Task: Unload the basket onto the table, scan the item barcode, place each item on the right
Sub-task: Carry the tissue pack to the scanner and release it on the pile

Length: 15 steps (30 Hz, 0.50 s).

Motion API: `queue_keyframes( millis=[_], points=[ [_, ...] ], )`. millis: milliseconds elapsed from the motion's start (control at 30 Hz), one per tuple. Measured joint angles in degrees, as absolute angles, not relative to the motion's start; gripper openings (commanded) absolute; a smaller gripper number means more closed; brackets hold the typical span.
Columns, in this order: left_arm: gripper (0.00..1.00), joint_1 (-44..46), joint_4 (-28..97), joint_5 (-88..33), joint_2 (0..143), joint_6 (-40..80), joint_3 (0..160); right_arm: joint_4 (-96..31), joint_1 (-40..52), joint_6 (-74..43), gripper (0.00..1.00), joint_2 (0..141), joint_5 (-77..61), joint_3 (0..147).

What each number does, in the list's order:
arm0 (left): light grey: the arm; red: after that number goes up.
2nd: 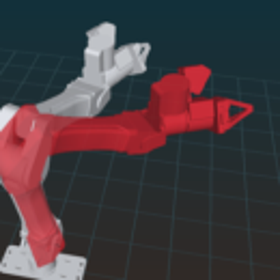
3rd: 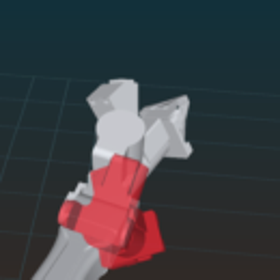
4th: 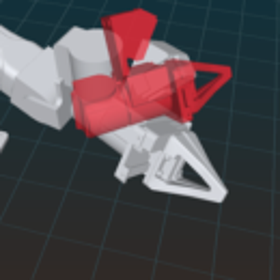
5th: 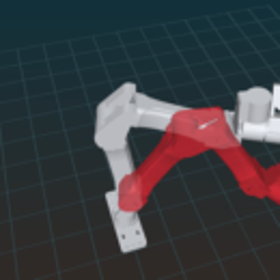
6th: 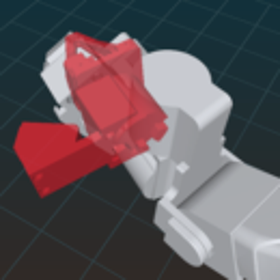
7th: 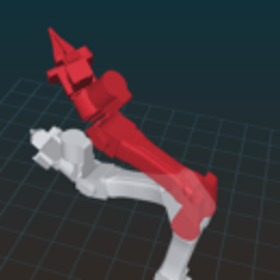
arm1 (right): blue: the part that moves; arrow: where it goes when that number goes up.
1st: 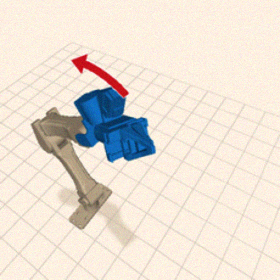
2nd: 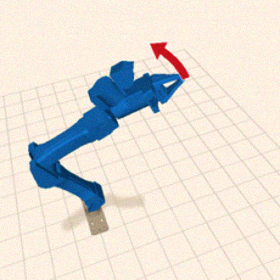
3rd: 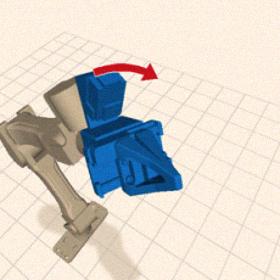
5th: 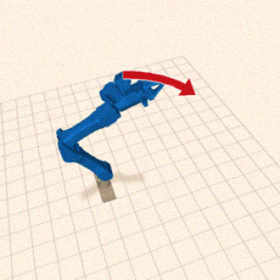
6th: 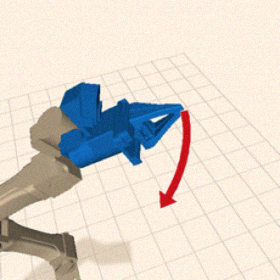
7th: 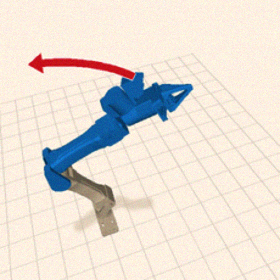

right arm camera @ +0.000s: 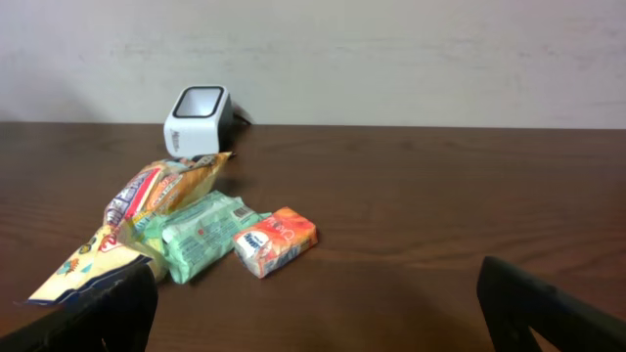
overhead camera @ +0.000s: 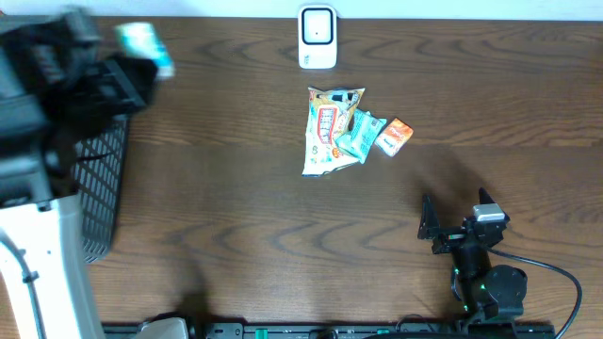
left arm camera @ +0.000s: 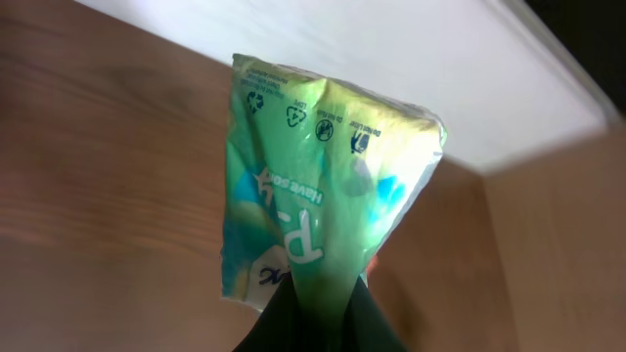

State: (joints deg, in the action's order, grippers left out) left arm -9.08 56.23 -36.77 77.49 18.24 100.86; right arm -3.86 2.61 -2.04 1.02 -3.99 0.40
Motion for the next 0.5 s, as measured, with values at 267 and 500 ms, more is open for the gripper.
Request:
queue_keyframes(
  millis=[267,500],
  points=[
    [0.07,11.4,53.1,-29.9,84.9,20.8,100.9,-3.9,2.6,-2.1,0.99,1.0,-4.0,0.4],
    [0.08,23.7,48.2,-21.0,95.4,23.4,100.9,-3.9,2.6,-2.0,0.99,1.0,-4.0,0.4]
  ],
)
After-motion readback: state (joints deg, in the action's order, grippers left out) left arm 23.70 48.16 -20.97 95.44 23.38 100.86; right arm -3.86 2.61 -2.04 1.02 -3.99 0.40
